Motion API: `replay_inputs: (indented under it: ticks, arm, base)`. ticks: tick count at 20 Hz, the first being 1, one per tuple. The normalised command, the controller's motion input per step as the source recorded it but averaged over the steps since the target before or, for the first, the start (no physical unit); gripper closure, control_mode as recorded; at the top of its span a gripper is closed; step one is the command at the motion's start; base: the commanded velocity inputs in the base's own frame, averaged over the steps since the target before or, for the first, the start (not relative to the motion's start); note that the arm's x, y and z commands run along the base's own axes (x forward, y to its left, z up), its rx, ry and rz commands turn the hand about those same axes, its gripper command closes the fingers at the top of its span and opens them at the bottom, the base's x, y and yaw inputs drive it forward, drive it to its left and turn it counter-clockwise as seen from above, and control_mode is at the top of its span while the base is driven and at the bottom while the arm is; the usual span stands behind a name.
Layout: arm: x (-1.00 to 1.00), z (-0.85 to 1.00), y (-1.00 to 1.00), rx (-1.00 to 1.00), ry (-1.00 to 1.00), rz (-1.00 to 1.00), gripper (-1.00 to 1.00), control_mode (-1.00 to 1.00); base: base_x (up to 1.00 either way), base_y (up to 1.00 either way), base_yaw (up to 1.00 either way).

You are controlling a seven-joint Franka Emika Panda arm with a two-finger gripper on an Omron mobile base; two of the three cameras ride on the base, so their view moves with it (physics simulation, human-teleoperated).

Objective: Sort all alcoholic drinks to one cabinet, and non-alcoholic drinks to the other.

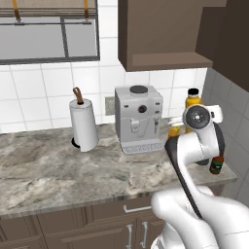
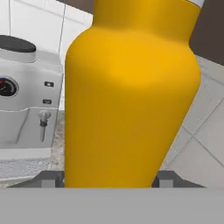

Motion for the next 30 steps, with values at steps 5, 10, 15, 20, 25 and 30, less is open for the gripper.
replay_inputs:
  ticks: [5,10,15,20,25,30]
  arm:
    - [-0.10,0.44,0.08,0.00,0.00,0.20,1.00,-1.00]
    - [-0.13,0.43,0.07,0.00,0.00,0.18,1.00,-1.00]
    - [-0.16,0.43,0.03,0.02,0.00,0.16,1.00,-1.00]
    - [-0.14,0.45,0.01,0.04,0.00,0.14,1.00,-1.00]
    - [-0.03,0.42,0.04,0.03,0.00,0.09,1.00,-1.00]
    - [0.00,0.42,0.04,0.05,0.00,0.06,1.00,-1.00]
  base:
    - [0.00,0.00,0.00]
    - [0.00,0.00,0.00]
    - [0.00,0.00,0.00]
    - [0.00,0.00,0.00]
    - [0.00,0.00,0.00]
    - [0.00,0.00,0.00]
